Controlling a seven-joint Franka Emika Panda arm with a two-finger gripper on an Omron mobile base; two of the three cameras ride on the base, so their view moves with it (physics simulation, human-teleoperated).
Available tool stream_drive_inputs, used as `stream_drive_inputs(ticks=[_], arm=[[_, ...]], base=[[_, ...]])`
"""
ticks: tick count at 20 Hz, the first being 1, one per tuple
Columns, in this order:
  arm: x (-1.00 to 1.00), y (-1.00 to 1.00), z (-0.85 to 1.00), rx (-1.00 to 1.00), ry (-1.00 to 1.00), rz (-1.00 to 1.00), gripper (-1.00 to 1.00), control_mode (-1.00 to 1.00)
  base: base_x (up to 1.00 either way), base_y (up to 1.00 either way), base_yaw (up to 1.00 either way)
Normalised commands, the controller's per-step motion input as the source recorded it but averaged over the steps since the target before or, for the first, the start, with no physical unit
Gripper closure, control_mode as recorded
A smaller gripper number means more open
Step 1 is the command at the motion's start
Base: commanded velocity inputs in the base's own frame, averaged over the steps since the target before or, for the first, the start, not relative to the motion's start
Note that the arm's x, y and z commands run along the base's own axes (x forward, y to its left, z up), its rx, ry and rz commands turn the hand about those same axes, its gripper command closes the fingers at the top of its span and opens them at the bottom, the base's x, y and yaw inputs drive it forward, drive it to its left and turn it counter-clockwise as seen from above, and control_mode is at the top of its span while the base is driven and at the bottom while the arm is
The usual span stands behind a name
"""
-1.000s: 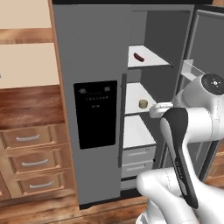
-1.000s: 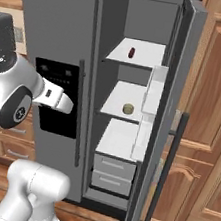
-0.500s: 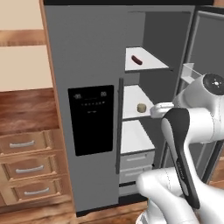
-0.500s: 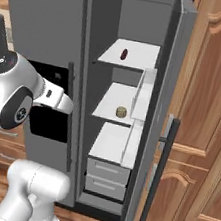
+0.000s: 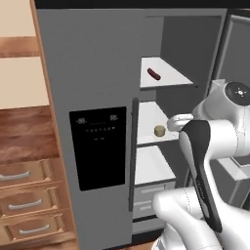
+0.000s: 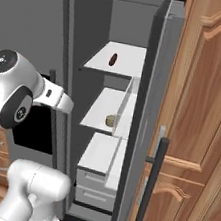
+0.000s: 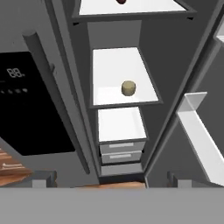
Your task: Retrieve the sausage and cheese from the fridge and place them on the cutting board on the counter.
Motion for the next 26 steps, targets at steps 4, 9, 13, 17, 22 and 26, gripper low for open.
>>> stream_drive_inputs(ticks=[4,9,13,17,22,26], arm=[[0.00,0.00,0.00,0.00,0.00,0.00,-1.00,1.00],[0.00,0.00,0.00,0.00,0.00,0.00,-1.00,1.00],[0.00,0.00,0.00,0.00,0.00,0.00,-1.00,1.00],[0.00,0.00,0.00,0.00,0.00,0.00,-1.00,1.00],[0.01,-0.09,-0.05,0.00,0.00,-0.01,-1.00,-1.00],[0.00,-0.12,-0.18,0.00,0.02,0.00,-1.00,-1.00]], base=[[0.43,-0.30,-0.02],[0.46,-0.18,-0.02],[0.49,-0.20,-0.01],[0.42,-0.27,-0.01],[0.13,-0.14,-0.01],[0.00,0.00,0.00]])
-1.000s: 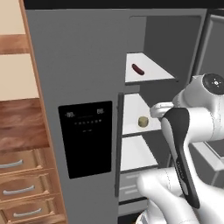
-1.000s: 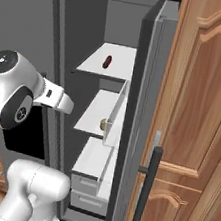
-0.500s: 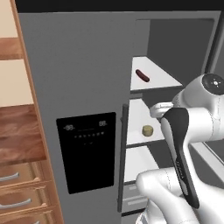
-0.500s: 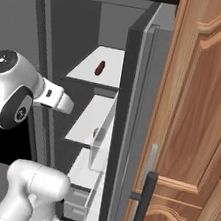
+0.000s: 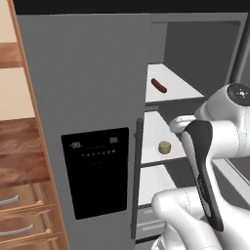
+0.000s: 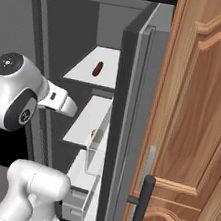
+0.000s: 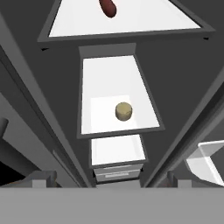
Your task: Retrieve the sausage and cheese from the fridge and place them on the cutting board on the counter.
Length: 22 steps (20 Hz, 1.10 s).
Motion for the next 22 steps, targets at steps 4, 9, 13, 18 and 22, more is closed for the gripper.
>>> stream_drive_inputs(ticks=[4,9,13,18,22], arm=[[0.05,-0.03,-0.36,0.00,0.09,0.00,-1.00,-1.00],[0.29,0.00,-0.50,0.00,0.02,0.00,-1.00,-1.00],[0.45,0.00,-0.45,0.00,0.07,0.00,-1.00,-1.00],[0.66,0.00,-0.57,0.01,0.01,0.00,-1.00,-1.00],[0.77,-0.06,-0.56,0.00,0.00,0.00,-1.00,-1.00]], base=[[0.00,0.00,0.00],[0.00,0.00,0.00],[0.00,0.00,0.00],[0.00,0.00,0.00],[0.00,0.00,0.00]])
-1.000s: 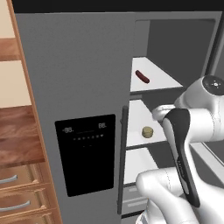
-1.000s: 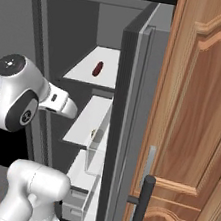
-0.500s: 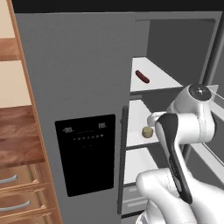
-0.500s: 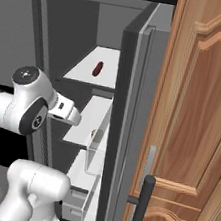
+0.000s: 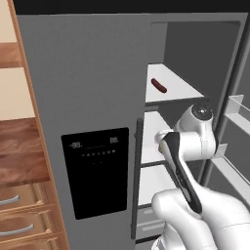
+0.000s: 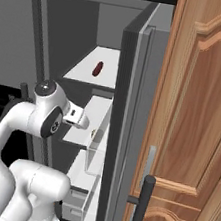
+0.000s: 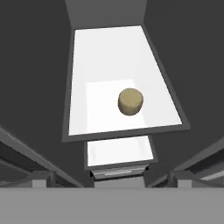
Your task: Retrieve the sausage and cheese from the fridge and place them on the cutting board on the counter.
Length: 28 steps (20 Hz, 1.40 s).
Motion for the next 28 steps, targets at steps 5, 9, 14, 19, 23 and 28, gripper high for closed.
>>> stream_drive_inputs(ticks=[5,9,14,19,23,28], arm=[[0.73,-0.20,-0.53,0.00,0.00,0.00,-1.00,-1.00],[0.36,-0.41,-0.30,0.00,0.05,0.00,-1.00,-1.00],[0.20,-0.24,-0.18,0.00,0.05,0.00,-1.00,-1.00],[0.35,-0.03,-0.24,0.00,0.06,0.00,-1.00,-1.00],[0.38,0.00,-0.27,0.02,0.03,0.00,-1.00,-1.00],[0.37,-0.02,-0.18,0.02,0.06,0.00,-1.00,-1.00]], base=[[0.00,0.00,0.00],[0.00,0.00,0.00],[0.00,0.00,0.00],[0.00,0.00,0.00],[0.00,0.00,0.00],[0.00,0.00,0.00]])
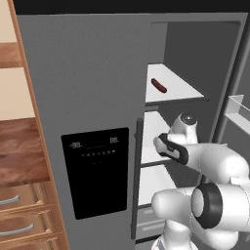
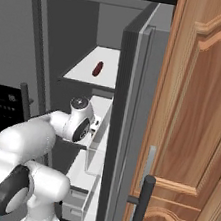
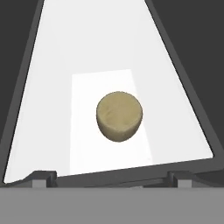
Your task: Retrieve the sausage and cheese from the fridge and place them on the cutting board on the counter.
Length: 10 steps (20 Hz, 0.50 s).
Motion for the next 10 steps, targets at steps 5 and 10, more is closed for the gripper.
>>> stream_drive_inputs(ticks=[5,10], arm=[[0.36,0.00,-0.19,0.00,0.06,0.00,-1.00,-1.00],[0.33,-0.02,-0.20,0.00,0.04,0.00,-1.00,-1.00]], base=[[0.00,0.00,0.00],[0.00,0.00,0.00]])
